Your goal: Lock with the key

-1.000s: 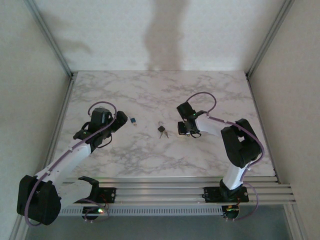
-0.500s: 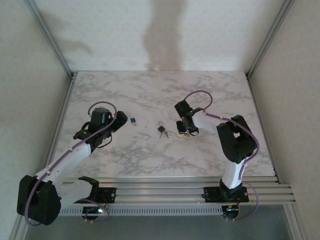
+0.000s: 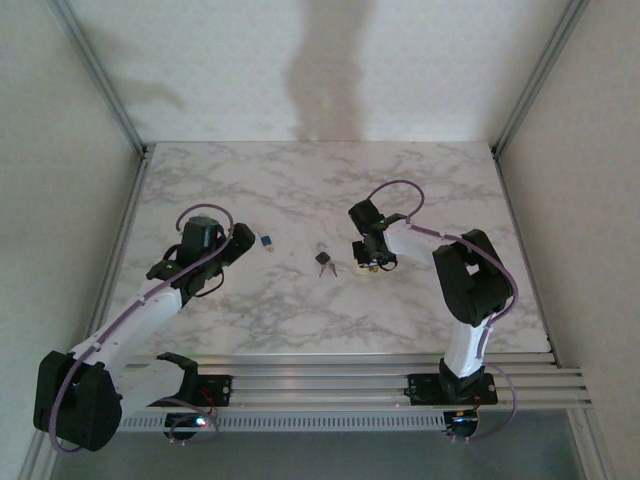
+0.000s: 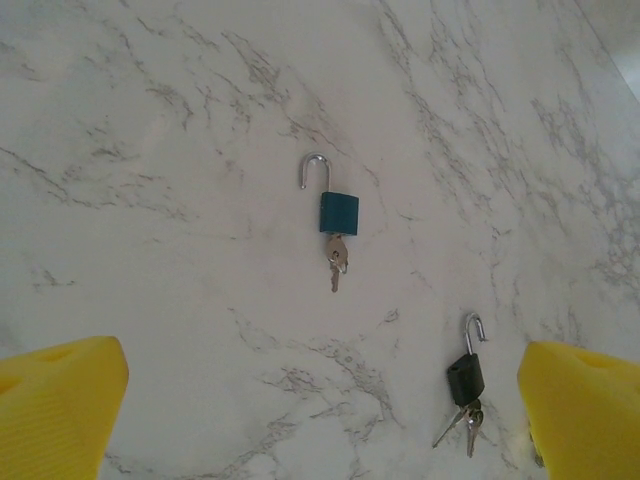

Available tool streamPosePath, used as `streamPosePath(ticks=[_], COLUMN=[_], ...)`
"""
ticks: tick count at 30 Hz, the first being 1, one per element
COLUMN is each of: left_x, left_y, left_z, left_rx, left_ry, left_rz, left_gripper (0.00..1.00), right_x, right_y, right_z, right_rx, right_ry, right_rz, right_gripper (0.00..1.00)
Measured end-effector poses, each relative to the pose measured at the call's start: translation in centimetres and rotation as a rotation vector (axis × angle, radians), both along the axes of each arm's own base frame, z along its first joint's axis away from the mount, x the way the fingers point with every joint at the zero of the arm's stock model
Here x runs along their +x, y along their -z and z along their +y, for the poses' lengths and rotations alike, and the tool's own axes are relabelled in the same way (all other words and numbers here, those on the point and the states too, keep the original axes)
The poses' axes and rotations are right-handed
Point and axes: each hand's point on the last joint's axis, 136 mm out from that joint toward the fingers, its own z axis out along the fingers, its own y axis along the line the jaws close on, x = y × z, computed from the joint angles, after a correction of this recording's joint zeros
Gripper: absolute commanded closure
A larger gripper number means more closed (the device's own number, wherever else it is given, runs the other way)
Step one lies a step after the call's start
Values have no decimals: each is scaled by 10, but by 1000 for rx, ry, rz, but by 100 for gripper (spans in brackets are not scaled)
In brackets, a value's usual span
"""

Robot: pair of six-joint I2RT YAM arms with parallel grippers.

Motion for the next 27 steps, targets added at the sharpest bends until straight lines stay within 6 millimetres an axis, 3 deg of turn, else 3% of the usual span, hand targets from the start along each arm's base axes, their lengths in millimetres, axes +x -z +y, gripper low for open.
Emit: streamPosePath(ticks=[14, 19, 27], left_x=[-8, -9, -15], left_y=[-9, -8, 21], left_z=[-22, -47, -96], left_rx=[-80, -116, -135], left_ry=[37, 82, 174], left_rz=[-24, -25, 52], left_gripper=[0, 0, 0], right_x=[-22, -28, -33], right_y=[-17, -26, -37], right_z=[18, 28, 44], right_rx=[180, 258, 360], right_ry=[-43, -70, -110], right_rz=[39, 36, 40], right_gripper=[75, 75, 76])
